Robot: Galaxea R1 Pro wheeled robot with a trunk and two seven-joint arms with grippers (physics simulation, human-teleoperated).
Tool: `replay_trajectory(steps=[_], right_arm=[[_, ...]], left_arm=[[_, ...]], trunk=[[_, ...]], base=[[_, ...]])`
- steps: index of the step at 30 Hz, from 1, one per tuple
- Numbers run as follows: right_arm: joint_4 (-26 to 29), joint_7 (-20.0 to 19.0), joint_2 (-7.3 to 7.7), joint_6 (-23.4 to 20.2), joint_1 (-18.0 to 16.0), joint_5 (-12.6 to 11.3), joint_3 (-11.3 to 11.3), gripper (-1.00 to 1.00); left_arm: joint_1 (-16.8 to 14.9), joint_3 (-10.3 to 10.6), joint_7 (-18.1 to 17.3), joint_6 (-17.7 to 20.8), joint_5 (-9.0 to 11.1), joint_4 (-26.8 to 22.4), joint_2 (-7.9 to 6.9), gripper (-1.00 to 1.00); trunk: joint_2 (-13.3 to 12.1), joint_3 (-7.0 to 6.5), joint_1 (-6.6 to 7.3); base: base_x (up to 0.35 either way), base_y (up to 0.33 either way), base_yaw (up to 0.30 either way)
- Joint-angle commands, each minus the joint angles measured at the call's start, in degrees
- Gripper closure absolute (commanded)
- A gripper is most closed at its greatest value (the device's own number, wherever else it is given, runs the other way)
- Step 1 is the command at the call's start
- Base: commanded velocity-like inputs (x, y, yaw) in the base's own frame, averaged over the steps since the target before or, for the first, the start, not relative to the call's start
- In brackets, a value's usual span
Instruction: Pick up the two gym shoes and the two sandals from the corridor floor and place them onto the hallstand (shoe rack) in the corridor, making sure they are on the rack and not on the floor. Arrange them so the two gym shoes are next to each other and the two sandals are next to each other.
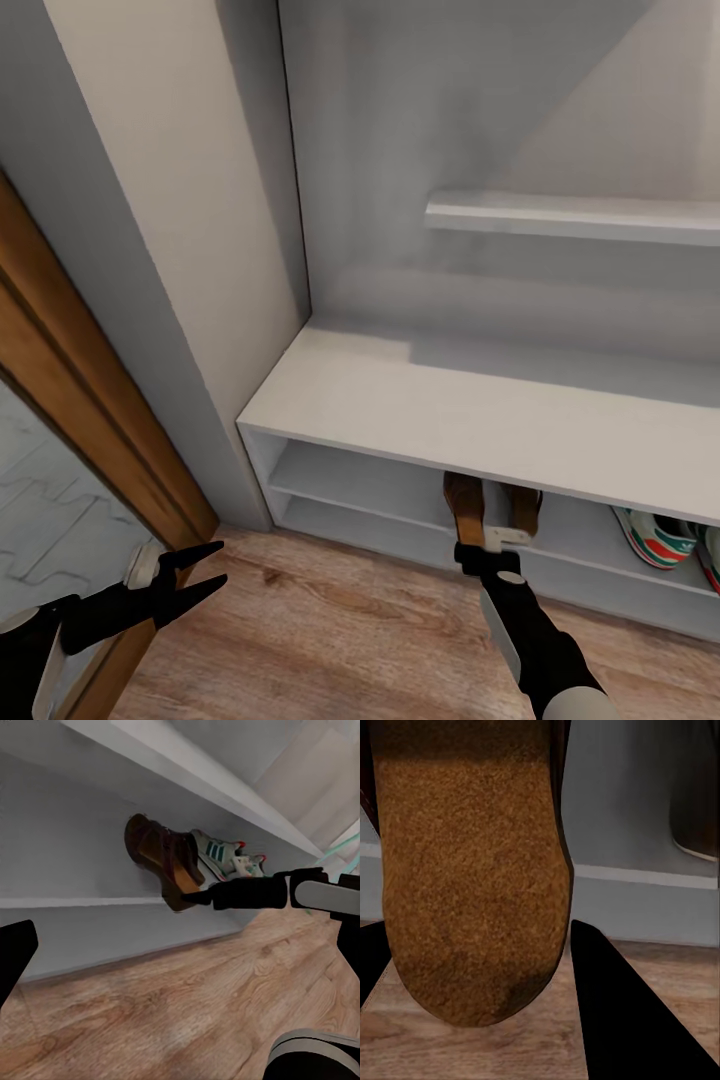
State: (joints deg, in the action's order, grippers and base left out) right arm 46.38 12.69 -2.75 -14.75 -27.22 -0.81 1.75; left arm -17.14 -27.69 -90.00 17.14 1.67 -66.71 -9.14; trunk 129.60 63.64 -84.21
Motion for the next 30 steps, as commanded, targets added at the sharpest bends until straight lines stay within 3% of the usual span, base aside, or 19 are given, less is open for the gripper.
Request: replay_trajectory(steps=[1, 15, 30], right_arm=[[-0.03, 0.14, 0.01, 0.98, 0.02, -0.19, -0.03, 1.0], [-0.15, 0.14, 0.02, 3.58, 0.06, -0.16, -0.08, 1.0], [-0.15, 0.14, -0.02, 3.59, 0.06, -0.16, -0.13, 1.0]], left_arm=[[0.0, 0.0, 0.0, 0.0, 0.0, 0.0, 0.0, -1.0], [0.0, 0.0, 0.0, 0.0, 0.0, 0.0, -0.02, -1.0], [0.0, 0.0, 0.0, 0.0, 0.0, 0.0, 0.0, -1.0]], trunk=[[0.0, 0.0, 0.0], [0.0, 0.0, 0.0], [0.0, 0.0, 0.0]], base=[[0.017, -0.009, 0.0], [0.003, -0.001, -0.007], [0.0, 0.0, -0.254]])
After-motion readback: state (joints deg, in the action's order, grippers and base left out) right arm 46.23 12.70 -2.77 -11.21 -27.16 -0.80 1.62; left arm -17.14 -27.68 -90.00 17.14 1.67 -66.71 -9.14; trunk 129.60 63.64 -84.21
